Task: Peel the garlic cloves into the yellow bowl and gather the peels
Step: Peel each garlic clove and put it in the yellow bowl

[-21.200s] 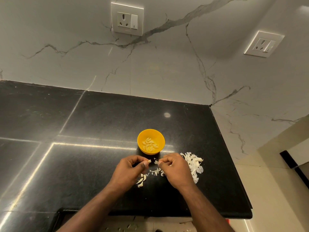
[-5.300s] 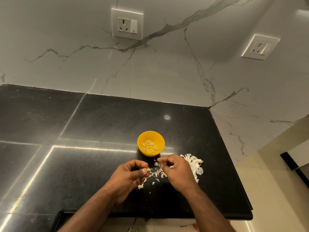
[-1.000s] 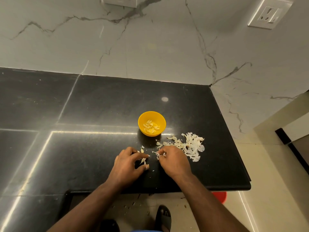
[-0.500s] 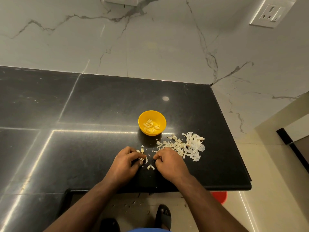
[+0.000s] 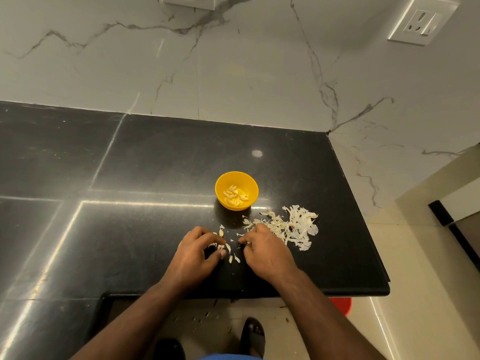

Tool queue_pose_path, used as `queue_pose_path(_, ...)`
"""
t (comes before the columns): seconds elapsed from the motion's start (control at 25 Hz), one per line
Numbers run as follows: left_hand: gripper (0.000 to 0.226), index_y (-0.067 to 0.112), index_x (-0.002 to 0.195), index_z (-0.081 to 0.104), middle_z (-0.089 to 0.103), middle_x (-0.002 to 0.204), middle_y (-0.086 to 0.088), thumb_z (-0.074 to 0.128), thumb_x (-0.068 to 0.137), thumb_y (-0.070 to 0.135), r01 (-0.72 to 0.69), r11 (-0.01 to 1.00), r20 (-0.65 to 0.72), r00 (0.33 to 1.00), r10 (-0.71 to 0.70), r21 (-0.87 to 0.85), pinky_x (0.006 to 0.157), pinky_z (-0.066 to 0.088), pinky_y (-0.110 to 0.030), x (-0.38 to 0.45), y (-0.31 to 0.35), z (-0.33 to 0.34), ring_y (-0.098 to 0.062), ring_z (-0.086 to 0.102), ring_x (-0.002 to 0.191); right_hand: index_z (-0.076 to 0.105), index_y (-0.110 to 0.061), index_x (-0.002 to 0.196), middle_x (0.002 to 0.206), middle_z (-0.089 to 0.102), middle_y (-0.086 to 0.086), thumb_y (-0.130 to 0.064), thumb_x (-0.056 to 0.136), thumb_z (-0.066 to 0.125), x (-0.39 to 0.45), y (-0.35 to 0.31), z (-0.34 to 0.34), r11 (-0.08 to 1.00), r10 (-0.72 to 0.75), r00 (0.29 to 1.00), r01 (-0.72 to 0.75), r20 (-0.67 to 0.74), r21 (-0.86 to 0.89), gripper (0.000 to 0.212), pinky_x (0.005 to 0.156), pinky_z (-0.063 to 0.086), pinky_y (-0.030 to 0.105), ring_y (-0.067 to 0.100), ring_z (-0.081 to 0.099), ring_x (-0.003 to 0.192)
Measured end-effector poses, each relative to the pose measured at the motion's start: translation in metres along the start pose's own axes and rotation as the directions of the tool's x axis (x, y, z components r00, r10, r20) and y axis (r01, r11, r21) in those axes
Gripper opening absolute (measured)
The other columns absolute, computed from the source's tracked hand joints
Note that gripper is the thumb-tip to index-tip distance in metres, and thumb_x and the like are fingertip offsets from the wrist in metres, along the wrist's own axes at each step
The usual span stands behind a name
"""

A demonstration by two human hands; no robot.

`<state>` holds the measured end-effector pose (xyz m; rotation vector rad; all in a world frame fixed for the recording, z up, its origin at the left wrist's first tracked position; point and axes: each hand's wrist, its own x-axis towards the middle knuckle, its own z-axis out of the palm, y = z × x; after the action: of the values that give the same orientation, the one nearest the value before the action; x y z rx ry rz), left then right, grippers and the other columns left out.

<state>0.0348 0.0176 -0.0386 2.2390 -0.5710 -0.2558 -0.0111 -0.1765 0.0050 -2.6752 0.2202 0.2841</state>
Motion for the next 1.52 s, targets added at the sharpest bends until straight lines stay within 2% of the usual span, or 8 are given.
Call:
queue_pose_path(0.24, 0.024, 0.038, 0.104, 0.066, 0.059, 0.102, 0.019, 0.063, 0.096, 0.015, 0.11, 0.978, -0.117, 0.984, -0.131, -0.176, 0.075, 0.043, -0.014, 0.002, 0.003, -0.005, 0.002, 0.057, 0.093, 0.072, -0.031, 0.105, 0.102, 0.054, -0.01, -0.038, 0.085, 0.074, -0.002, 0.005, -0.004, 0.989, -0.045, 0.988, 0.024, 0.145, 0.143, 0.021, 0.088, 0.052, 0.037, 0.009, 0.056, 0.096)
queue_pose_path(0.36, 0.024, 0.038, 0.103, 0.066, 0.063, 0.105, 0.017, 0.063, 0.097, 0.015, 0.155, 0.946, -0.162, 0.965, -0.207, -0.284, 0.079, 0.045, -0.015, 0.002, 0.003, -0.006, -0.001, 0.061, 0.097, 0.071, -0.03, 0.095, 0.104, 0.057, -0.01, -0.035, 0.09, 0.067, 0.001, 0.014, -0.006, 0.991, 0.103, 0.995, -0.101, -0.017, 0.083, 0.008, 0.086, 0.052, 0.038, 0.012, 0.059, 0.097)
queue_pose_path(0.44, 0.026, 0.04, 0.101, 0.066, 0.066, 0.107, 0.014, 0.064, 0.096, 0.014, 0.169, 0.926, -0.18, 0.954, -0.24, -0.337, 0.08, 0.047, -0.015, 0.002, 0.002, -0.006, -0.002, 0.063, 0.099, 0.071, -0.028, 0.106, 0.114, 0.058, -0.006, -0.022, 0.096, 0.057, 0.004, 0.016, -0.009, 0.993, 0.116, 0.987, -0.112, -0.108, 0.039, 0.019, 0.088, 0.053, 0.038, 0.016, 0.061, 0.103)
queue_pose_path(0.68, 0.024, 0.035, 0.104, 0.067, 0.067, 0.107, 0.013, 0.061, 0.098, 0.013, 0.181, 0.919, -0.197, 0.945, -0.262, -0.351, 0.079, 0.046, -0.016, 0.002, 0.0, -0.006, -0.001, 0.062, 0.1, 0.07, -0.033, 0.121, 0.118, 0.047, -0.008, -0.017, 0.101, 0.049, 0.0, -0.004, 0.002, 0.98, -0.196, 0.974, 0.189, 0.11, 0.067, 0.033, 0.092, 0.049, 0.034, 0.011, 0.05, 0.108)
queue_pose_path(0.96, 0.021, 0.034, 0.107, 0.069, 0.068, 0.108, 0.013, 0.06, 0.099, 0.017, 0.21, 0.896, -0.181, 0.937, -0.299, -0.392, 0.08, 0.047, -0.017, 0.004, -0.007, -0.004, -0.001, 0.063, 0.1, 0.071, -0.024, 0.118, 0.117, 0.06, -0.002, -0.026, 0.098, 0.053, 0.013, 0.018, -0.015, 0.999, 0.037, 0.99, -0.039, -0.134, -0.012, 0.027, 0.089, 0.048, 0.032, 0.017, 0.059, 0.109)
queue_pose_path(1.2, 0.024, 0.039, 0.103, 0.067, 0.068, 0.106, 0.014, 0.061, 0.098, 0.016, 0.194, 0.904, -0.186, 0.942, -0.281, -0.381, 0.08, 0.05, -0.02, 0.004, -0.004, -0.006, 0.002, 0.063, 0.097, 0.072, -0.026, 0.114, 0.111, 0.06, -0.002, -0.039, 0.095, 0.061, 0.011, -0.025, 0.006, 0.995, -0.053, 0.998, 0.051, 0.02, 0.091, 0.026, 0.09, 0.05, 0.036, 0.017, 0.059, 0.103)
queue_pose_path(1.32, 0.023, 0.038, 0.104, 0.066, 0.067, 0.106, 0.015, 0.062, 0.098, 0.016, 0.191, 0.914, -0.186, 0.945, -0.27, -0.357, 0.077, 0.047, -0.014, 0.002, -0.002, -0.006, 0.004, 0.062, 0.097, 0.071, -0.027, 0.112, 0.108, 0.055, -0.003, -0.044, 0.092, 0.063, 0.013, -0.033, 0.014, 1.0, -0.014, 1.0, 0.014, 0.01, 0.003, 0.027, 0.082, 0.05, 0.036, 0.018, 0.058, 0.099)
queue_pose_path(1.52, 0.026, 0.043, 0.102, 0.064, 0.068, 0.107, 0.013, 0.064, 0.097, 0.017, 0.18, 0.914, -0.179, 0.949, -0.258, -0.364, 0.079, 0.049, -0.016, 0.003, -0.002, -0.008, 0.001, 0.063, 0.098, 0.073, -0.029, 0.095, 0.096, 0.064, -0.009, -0.038, 0.089, 0.067, 0.013, -0.029, 0.013, 0.988, 0.024, 1.0, -0.021, -0.016, 0.155, 0.012, 0.08, 0.053, 0.034, 0.01, 0.06, 0.088)
